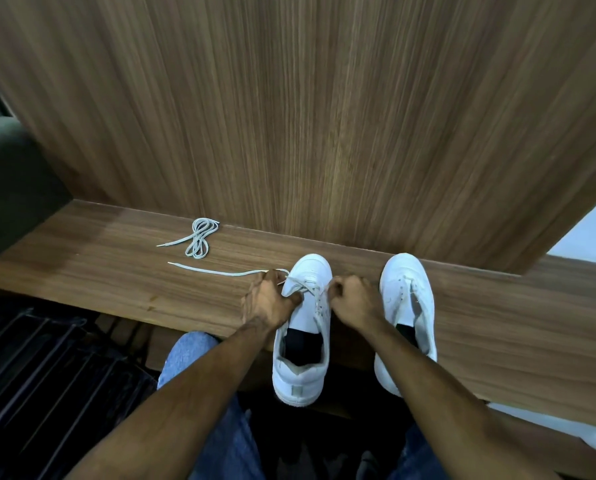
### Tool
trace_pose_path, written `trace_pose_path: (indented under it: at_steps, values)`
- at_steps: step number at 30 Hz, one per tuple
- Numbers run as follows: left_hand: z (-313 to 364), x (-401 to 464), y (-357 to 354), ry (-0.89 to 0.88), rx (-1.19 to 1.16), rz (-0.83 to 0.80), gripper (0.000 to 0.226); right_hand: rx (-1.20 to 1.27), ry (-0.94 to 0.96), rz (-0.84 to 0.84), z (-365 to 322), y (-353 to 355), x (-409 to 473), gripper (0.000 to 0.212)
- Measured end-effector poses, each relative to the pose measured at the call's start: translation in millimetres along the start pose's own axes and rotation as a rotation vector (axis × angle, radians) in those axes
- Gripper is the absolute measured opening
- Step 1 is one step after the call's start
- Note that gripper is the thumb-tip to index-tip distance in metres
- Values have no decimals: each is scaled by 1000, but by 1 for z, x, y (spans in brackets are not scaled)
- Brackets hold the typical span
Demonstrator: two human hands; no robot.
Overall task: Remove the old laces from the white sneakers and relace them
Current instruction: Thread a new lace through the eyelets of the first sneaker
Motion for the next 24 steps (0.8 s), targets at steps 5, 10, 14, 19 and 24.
trace_pose_path:
  at_steps: [5,10,14,19,24]
  values:
    - [-2,2,-2,1,-44,-6,50,674,-259,446,18,59,17,18]
    - [-4,4,-6,8,-116,-41,47,592,-308,615,42,87,26,14]
    - [1,2,-5,-47,-168,-97,33,160,-163,289,39,56,11,41]
    - [-8,8,-4,18,-379,-186,26,-188,152,-80,5,7,-7,37]
    - [-21,13,-2,-79,-353,-298,10,-234,71,-66,-7,-9,-14,26]
Point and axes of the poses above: each hand's wrist, its own x-axis towards the middle knuckle, its own y-axis out of the back of the hand, z = x × y, the point moved 1 cm from there along x, towards the middle knuckle, and after that the axes turned 1 degree about -y, right-handed, at the moved point
